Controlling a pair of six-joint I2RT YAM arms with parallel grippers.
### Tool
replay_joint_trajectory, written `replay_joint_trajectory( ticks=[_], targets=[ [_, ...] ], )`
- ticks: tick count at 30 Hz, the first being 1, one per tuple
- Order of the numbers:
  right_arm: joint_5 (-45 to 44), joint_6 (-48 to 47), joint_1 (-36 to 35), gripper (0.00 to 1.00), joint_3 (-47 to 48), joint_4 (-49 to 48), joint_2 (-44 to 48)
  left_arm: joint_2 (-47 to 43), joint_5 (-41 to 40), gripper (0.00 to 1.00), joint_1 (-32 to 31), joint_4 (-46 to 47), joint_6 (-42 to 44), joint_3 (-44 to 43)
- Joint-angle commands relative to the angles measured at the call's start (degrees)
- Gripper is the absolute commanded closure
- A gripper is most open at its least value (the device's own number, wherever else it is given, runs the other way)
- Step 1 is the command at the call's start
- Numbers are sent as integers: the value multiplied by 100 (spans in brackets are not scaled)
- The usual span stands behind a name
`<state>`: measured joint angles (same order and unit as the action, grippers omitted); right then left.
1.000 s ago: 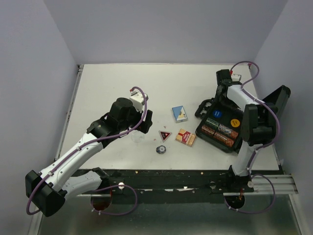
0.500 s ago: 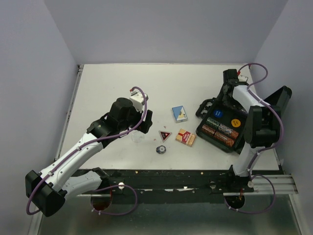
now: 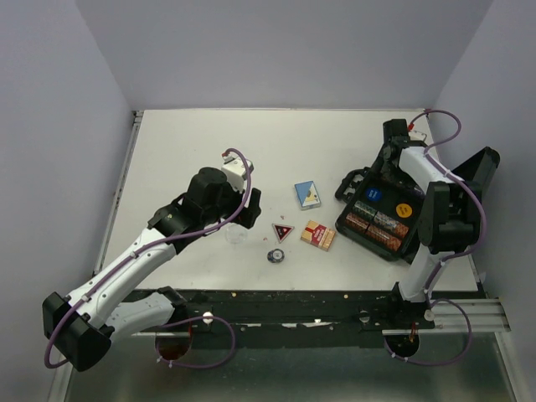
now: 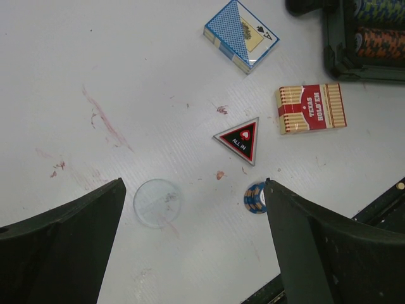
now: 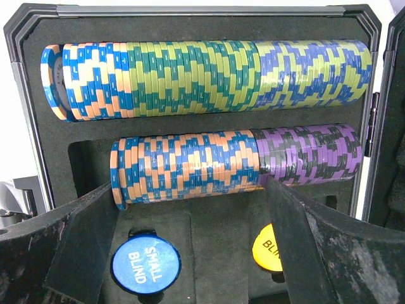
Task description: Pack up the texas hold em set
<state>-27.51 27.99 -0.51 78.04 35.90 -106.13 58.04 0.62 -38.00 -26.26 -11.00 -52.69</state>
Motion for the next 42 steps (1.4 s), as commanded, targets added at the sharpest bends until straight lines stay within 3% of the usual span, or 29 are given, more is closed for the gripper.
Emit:
replay_joint_trajectory(
  ticks=[1,30,42],
  targets=[
    [202,-65,236,0,-219,84,-330,-153,-18,1,-41,-55,-25,-5],
    [1274,-531,236,0,387,-268,-453,-126,-18,1,-32,-55,19,4],
    [1187,-558,236,0,572,-39,-225,-109,-18,1,-41,-55,19,13]
  ],
)
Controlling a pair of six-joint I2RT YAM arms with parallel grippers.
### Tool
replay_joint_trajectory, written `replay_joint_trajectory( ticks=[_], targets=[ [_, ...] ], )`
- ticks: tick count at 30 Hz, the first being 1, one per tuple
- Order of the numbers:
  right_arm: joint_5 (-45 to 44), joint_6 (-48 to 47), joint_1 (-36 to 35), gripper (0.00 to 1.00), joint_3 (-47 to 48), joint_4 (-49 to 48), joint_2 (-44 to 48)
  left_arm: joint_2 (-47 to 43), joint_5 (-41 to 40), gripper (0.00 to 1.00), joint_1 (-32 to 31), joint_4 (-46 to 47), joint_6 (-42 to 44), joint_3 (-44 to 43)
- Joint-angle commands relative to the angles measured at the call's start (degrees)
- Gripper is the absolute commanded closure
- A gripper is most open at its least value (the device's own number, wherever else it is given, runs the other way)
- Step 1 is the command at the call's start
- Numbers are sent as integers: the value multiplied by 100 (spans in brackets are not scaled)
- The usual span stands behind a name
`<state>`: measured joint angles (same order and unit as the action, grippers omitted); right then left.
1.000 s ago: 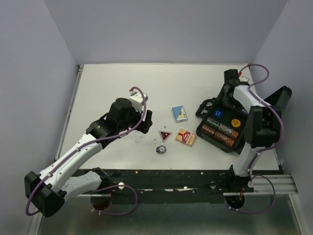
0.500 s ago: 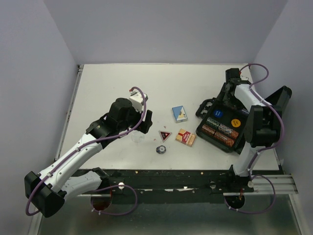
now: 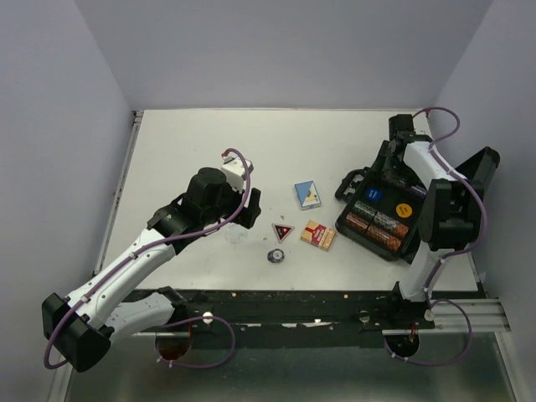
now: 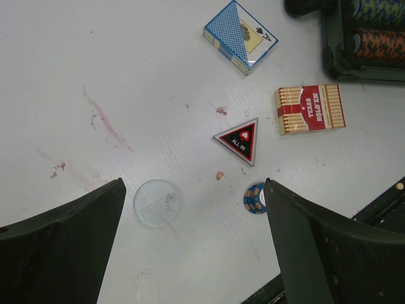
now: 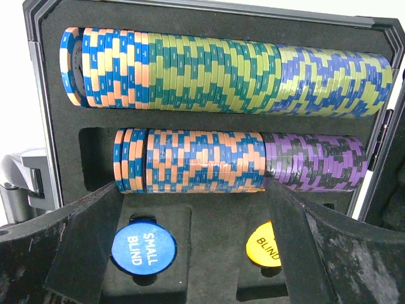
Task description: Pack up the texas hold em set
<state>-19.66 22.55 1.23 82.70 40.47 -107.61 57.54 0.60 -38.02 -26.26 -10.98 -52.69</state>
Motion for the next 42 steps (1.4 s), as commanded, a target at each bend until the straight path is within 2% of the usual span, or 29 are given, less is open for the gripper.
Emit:
replay_joint_trajectory(
  ticks=[1,11,18,24,25,30,42],
  targets=[
    [341,-5,61,0,106,-470,-32,-59,-7,1,-39,-55,17,13],
    [313,-75,61,0,98,-338,337,-6,-16,1,-83,25,-18,83],
    [471,-250,61,0,-8,-425,636,248,-359,1,-408,-45,-289,101],
    [788,-426,52,0,-297,-592,1066,688,-482,3,-961,-318,-817,39],
    [1041,-487,61,0,-542,-758,1319,941,-586,4,-1266,-301,-1061,83],
    [1245,-620,61,0,-1000,-1032,1796,1452,-648,6,-1664,-64,-1643,338],
    [1649,-611,52,0,-1440,-1357,2297,2806,-1246,7,-2464,-125,-1705,-22]
  ],
)
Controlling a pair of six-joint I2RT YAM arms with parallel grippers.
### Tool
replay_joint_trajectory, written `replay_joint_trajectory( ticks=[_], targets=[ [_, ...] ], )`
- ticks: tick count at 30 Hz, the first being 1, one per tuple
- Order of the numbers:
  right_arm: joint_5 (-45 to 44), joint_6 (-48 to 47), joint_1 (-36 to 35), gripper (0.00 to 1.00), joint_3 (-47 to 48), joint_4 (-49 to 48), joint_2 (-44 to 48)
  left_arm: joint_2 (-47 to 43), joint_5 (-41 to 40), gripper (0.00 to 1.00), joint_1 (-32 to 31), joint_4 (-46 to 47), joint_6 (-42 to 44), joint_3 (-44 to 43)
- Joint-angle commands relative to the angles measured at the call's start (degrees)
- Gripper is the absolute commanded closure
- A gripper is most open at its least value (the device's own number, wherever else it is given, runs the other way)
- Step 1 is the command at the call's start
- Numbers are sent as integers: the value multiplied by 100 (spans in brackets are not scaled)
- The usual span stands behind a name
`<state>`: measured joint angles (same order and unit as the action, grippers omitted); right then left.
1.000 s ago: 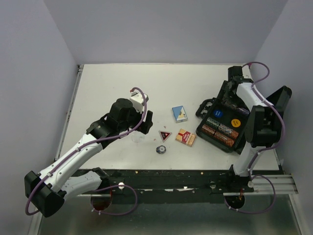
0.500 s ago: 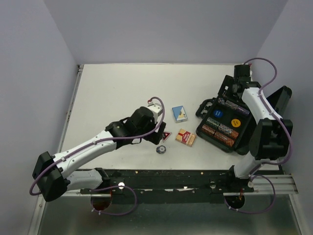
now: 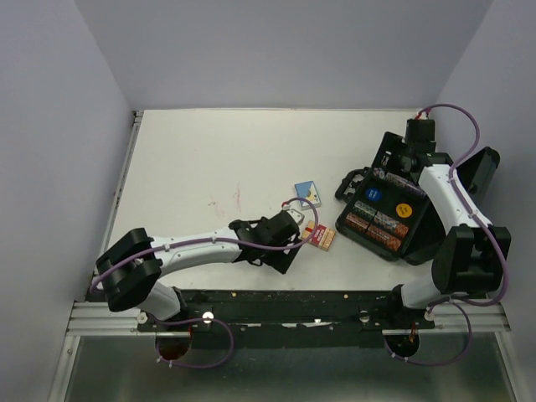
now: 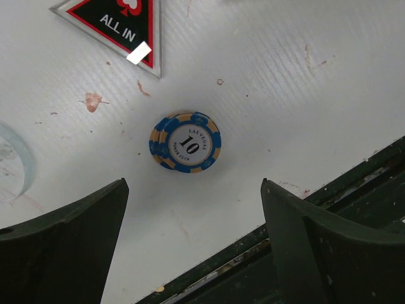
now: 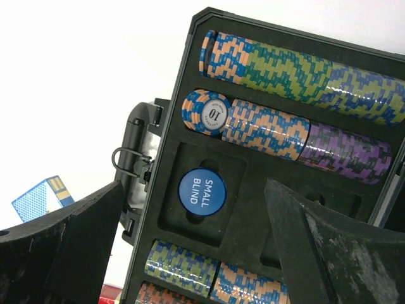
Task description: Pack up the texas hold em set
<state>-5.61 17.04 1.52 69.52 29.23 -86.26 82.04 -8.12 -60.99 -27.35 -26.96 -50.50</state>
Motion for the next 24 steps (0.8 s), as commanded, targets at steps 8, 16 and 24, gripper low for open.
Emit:
replay_joint_trajectory(
  ticks=[8,16,24],
  targets=[
    [367,-34,24,0,-272,-295,302,752,-673,11,-290,344,15,-223],
    [482,-43,33,0,-377,-331,338,1086,-902,20,-334,599,94,-215],
    [525,-34,33,0,-404,-322,338,1271,-893,35,-317,670,42,-224]
  ],
)
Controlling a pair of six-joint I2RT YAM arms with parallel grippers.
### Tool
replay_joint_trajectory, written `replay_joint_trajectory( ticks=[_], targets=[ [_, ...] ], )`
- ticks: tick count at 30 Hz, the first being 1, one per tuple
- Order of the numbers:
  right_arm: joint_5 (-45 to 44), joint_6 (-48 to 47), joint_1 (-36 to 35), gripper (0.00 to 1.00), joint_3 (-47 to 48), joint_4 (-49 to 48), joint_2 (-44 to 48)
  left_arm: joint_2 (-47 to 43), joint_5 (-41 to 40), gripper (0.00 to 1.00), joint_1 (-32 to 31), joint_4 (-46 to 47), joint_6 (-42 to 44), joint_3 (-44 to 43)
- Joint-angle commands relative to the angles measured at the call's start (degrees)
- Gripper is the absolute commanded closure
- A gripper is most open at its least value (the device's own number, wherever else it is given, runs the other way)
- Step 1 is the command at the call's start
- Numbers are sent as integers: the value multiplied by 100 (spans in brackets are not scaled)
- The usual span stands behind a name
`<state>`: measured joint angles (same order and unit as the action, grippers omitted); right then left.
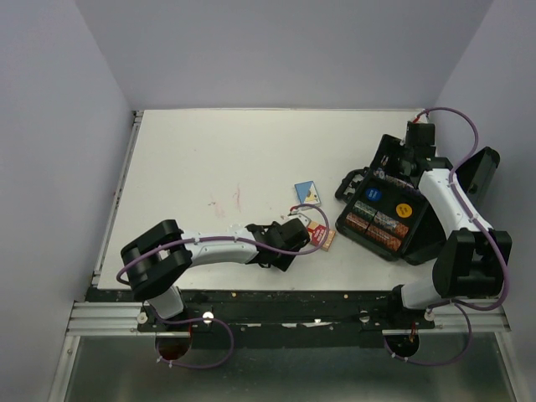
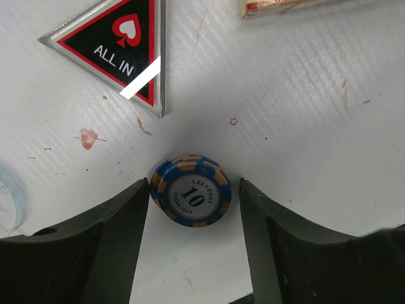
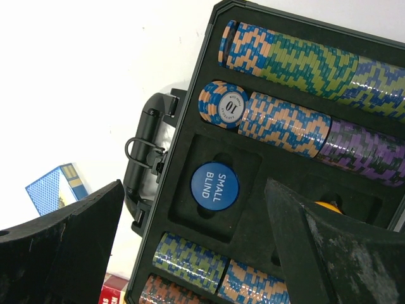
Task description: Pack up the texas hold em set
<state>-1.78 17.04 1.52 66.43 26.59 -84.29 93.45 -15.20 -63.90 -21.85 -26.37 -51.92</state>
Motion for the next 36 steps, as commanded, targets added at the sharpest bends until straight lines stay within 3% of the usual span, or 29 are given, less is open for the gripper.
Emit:
replay_joint_trajectory(
  ticks=[1,7,21,29,36],
  targets=[
    [143,-25,33,0,-96,-40,150,121,-194,37,-26,137,-35,-55],
    [308,-51,33,0,-95,-22,194,165,-229,44,-26,75,-114,33],
    [424,-51,33,0,-140,-13,255,174,-299,44,-26,-118,-263,217],
    [1143,80,24,0,-306,-83,387,-186,-19,69,-8,145,-123,340],
    [2015,309,-423,3,-921,-373,668,-783,140,75,97,181,158,288]
  ],
)
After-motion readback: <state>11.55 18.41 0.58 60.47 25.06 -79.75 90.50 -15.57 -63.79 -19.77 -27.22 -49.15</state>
